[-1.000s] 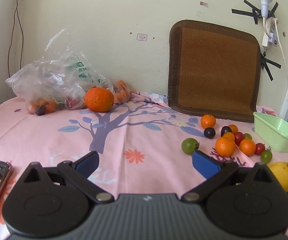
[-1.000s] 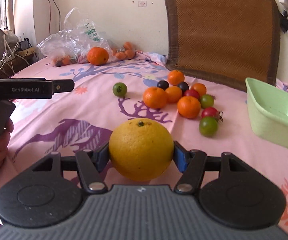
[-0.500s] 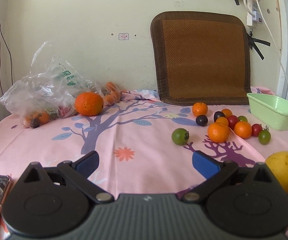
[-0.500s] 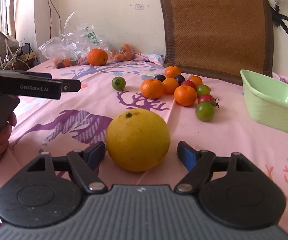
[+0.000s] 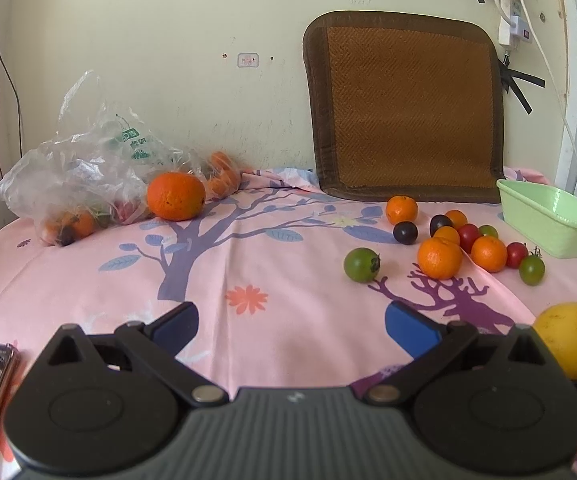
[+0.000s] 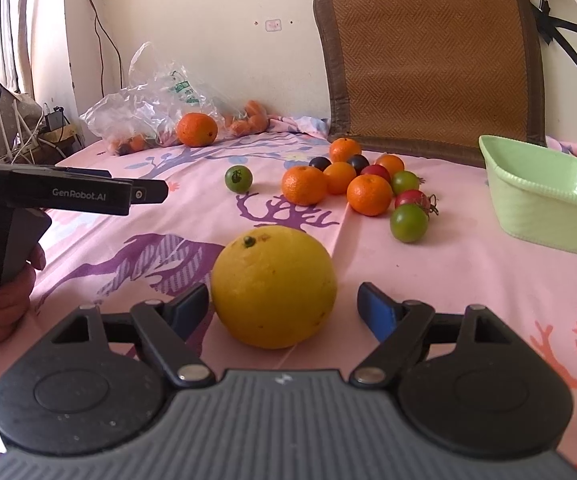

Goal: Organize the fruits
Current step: 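Bring the left tool to the grapefruit and close its gripper on it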

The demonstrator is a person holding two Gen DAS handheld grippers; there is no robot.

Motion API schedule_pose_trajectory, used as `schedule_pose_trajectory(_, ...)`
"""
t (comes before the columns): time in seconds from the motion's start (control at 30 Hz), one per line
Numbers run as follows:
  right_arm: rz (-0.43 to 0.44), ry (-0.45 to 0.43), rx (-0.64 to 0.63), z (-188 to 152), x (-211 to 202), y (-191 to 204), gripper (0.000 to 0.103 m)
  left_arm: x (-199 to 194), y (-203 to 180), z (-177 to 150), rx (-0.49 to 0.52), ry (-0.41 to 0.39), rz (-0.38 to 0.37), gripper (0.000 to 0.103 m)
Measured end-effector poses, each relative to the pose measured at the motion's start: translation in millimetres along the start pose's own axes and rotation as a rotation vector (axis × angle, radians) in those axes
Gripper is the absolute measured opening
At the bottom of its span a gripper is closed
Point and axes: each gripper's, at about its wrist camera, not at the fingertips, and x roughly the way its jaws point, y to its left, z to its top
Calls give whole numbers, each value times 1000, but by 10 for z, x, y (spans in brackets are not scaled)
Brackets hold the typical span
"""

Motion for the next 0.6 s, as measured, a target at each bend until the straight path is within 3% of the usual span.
schedule_pose_trajectory(0.6, -5, -1, -5, 5, -5, 10, 84, -33, -24, -14, 4, -15, -17, 103)
